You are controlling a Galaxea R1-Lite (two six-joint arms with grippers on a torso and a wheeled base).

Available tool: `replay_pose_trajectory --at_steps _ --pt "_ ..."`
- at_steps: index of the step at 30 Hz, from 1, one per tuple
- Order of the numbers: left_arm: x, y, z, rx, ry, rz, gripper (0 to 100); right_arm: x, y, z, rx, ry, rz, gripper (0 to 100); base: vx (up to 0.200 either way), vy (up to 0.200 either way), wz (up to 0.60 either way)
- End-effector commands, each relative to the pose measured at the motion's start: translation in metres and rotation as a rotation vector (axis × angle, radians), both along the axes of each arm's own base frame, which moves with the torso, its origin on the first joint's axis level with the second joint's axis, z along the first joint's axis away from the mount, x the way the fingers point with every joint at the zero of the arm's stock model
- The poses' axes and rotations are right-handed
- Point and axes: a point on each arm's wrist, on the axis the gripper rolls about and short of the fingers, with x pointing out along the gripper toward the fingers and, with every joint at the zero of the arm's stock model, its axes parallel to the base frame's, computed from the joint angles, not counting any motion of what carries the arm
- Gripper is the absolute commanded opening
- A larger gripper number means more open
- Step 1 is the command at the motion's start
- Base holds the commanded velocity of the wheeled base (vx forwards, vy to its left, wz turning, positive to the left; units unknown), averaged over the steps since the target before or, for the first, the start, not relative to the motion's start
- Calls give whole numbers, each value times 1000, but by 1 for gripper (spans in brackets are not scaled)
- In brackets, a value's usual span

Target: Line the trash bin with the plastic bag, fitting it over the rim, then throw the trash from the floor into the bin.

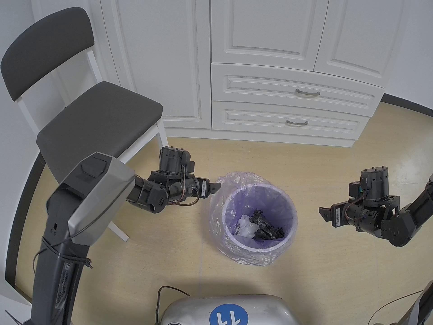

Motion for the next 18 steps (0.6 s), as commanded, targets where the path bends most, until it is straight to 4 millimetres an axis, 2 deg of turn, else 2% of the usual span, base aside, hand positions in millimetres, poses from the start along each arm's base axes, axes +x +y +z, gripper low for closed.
replay_pose_trajectory --at_steps 1,4,6,10,15,18 --pt "24 -7 -52 38 85 -1 100 2 -5 -10 3 20 -13 100 0 0 0" --pt "32 -11 -54 39 87 -2 100 2 -4 -12 3 28 -11 100 0 0 0" --pt "31 -11 -66 57 130 -4 100 3 -4 -14 9 35 -1 100 0 0 0" --pt "30 -10 -74 54 158 -43 100 5 -3 -14 15 34 8 100 0 0 0" --pt "30 0 -100 90 193 -66 100 10 -2 -19 13 46 9 100 0 0 0" --pt "30 2 -109 105 201 -66 100 11 -2 -23 11 57 9 100 0 0 0"
